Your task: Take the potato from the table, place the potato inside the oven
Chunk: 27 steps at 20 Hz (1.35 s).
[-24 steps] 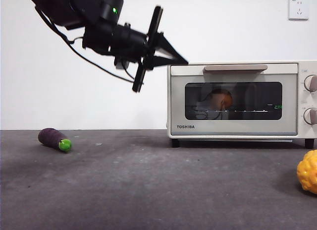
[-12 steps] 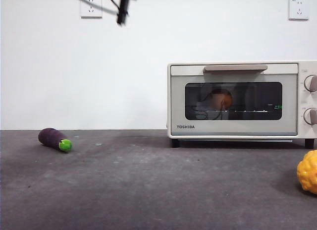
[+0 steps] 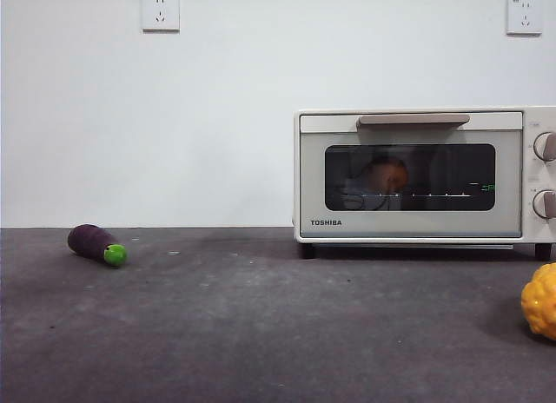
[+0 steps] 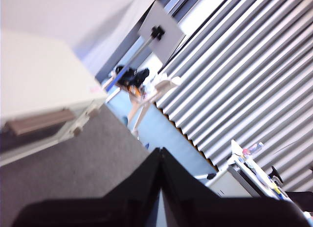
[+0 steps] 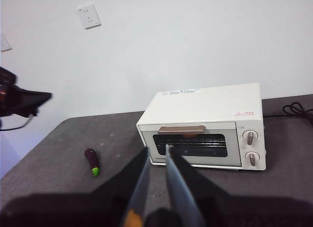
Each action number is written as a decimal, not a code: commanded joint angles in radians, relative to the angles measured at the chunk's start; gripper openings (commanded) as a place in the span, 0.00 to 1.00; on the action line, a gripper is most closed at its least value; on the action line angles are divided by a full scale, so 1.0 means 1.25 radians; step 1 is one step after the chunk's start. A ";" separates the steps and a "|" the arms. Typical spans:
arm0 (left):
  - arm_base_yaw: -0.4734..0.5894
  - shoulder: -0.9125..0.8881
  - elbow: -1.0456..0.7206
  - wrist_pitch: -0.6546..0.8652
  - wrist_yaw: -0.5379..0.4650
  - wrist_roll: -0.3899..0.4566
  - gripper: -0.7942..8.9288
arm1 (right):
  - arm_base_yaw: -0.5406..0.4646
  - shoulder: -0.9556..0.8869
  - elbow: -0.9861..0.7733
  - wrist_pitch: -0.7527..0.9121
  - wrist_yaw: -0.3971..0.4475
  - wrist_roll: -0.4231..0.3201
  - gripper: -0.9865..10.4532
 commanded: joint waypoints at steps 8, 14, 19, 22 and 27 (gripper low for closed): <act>0.007 -0.036 -0.001 0.000 0.003 0.023 0.08 | 0.000 0.000 -0.003 -0.020 0.003 0.000 0.14; 0.007 -0.034 -0.001 -0.002 0.003 0.059 0.08 | 0.000 0.001 -0.003 -0.020 0.003 0.000 0.14; 0.043 -0.038 -0.001 -0.023 -0.003 0.349 0.08 | 0.000 0.001 -0.003 -0.020 0.003 0.000 0.14; 0.051 -0.057 -0.001 -0.173 -0.071 0.638 0.08 | 0.000 0.001 -0.003 -0.020 0.003 0.000 0.14; 0.067 -0.113 -0.002 -0.440 -0.269 0.907 0.08 | 0.000 0.002 -0.003 -0.020 0.003 0.000 0.14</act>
